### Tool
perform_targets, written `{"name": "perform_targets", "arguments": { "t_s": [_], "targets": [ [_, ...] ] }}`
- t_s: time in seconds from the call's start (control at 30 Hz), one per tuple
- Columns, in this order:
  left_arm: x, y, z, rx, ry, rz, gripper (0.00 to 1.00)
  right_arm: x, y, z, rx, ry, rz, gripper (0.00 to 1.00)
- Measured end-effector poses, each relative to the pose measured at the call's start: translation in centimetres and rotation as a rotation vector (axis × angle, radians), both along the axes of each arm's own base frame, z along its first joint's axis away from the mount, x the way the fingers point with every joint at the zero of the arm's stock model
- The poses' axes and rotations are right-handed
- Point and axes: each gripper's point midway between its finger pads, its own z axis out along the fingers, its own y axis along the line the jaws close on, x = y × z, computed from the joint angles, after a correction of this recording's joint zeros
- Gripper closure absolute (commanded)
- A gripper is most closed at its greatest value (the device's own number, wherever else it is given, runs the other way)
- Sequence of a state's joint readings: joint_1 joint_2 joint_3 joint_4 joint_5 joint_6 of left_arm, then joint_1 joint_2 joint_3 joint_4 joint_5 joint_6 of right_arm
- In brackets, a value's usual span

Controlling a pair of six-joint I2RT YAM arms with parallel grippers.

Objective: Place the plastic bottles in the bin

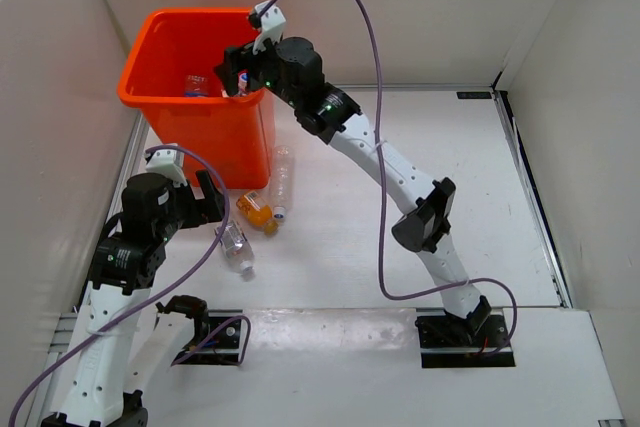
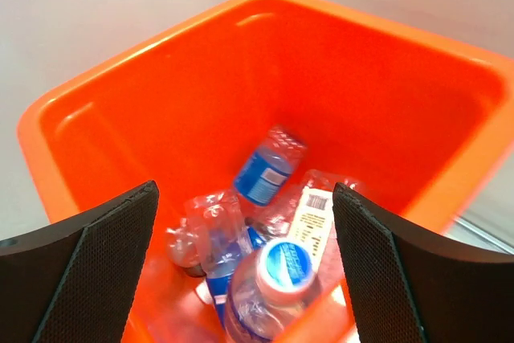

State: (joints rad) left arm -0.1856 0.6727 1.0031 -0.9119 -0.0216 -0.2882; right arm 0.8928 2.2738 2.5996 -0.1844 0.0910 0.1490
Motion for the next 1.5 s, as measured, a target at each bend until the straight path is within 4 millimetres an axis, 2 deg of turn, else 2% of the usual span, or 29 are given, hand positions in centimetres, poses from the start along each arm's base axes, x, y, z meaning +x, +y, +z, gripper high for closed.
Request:
{"name": "perform_targets", "arguments": {
  "t_s": [0.1, 0.2, 0.33, 0.43, 0.47, 0.53, 0.57, 0.63, 0.7, 0.73, 0.77, 0.83, 0.93, 1.07, 1.17, 1.3, 1.5],
  "targets": [
    [0.0, 0.0, 0.0, 0.000, 0.002, 0.000, 0.00, -0.3, -1.3, 0.8, -0.018, -0.012, -0.048, 0.10],
    [0.0, 0.0, -0.1, 0.001, 0.003, 0.002, 0.00, -1.4, -4.3, 1.9, -0.054, -0.010, -0.118, 0.10],
    [0.1, 0.3, -0.1, 0.005, 0.004, 0.019, 0.00, -3.8, -10.4, 5.0, -0.055, -0.031, -0.230, 0.10],
    [0.2, 0.7, -0.3, 0.000, 0.009, 0.057, 0.00, -6.0, -16.0, 5.0, -0.041, 0.015, -0.268, 0.10],
    [0.2, 0.8, -0.6, -0.002, 0.015, 0.066, 0.00, -6.3, -17.7, 4.1, -0.031, 0.037, -0.262, 0.10],
    [0.3, 0.9, -1.1, -0.008, 0.027, 0.084, 0.00, -6.6, -21.3, 1.2, -0.020, 0.108, -0.263, 0.10],
    [0.3, 0.9, -1.4, -0.014, 0.034, 0.096, 0.00, -6.6, -22.5, -1.0, -0.028, 0.151, -0.264, 0.10],
    [0.2, 1.1, -2.1, -0.025, 0.054, 0.120, 0.00, -6.3, -25.2, -6.6, -0.069, 0.272, -0.281, 0.10],
    [0.1, 1.3, -2.7, -0.027, 0.071, 0.145, 0.00, -6.9, -26.6, -12.2, -0.141, 0.399, -0.292, 0.10],
    [0.1, 1.4, -2.9, -0.028, 0.077, 0.156, 0.00, -7.4, -27.1, -14.4, -0.179, 0.451, -0.296, 0.10],
    [0.2, 1.5, -3.0, -0.029, 0.080, 0.167, 0.00, -8.2, -27.6, -16.6, -0.224, 0.503, -0.299, 0.10],
    [0.3, 1.5, -3.4, -0.027, 0.101, 0.180, 0.00, -10.1, -28.6, -19.6, -0.302, 0.575, -0.311, 0.10],
    [0.7, 1.6, -4.6, -0.036, 0.163, 0.222, 0.00, -13.2, -30.7, -21.7, -0.392, 0.620, -0.361, 0.10],
    [0.9, 1.0, -6.9, -0.086, 0.273, 0.281, 0.00, -17.0, -33.3, -22.5, -0.459, 0.598, -0.509, 0.10],
    [0.8, 0.3, -9.0, -0.135, 0.322, 0.309, 0.00, -20.4, -32.5, -22.7, -0.502, 0.558, -0.479, 0.10],
    [-0.1, 0.0, -12.6, -0.153, 0.403, 0.344, 0.00, -23.3, -32.2, -23.4, -0.539, 0.536, -0.461, 0.10],
    [0.6, -0.1, -14.1, -0.132, 0.443, 0.374, 0.00, -26.6, -32.6, -24.7, -0.528, 0.526, -0.409, 0.10]
  ]
}}
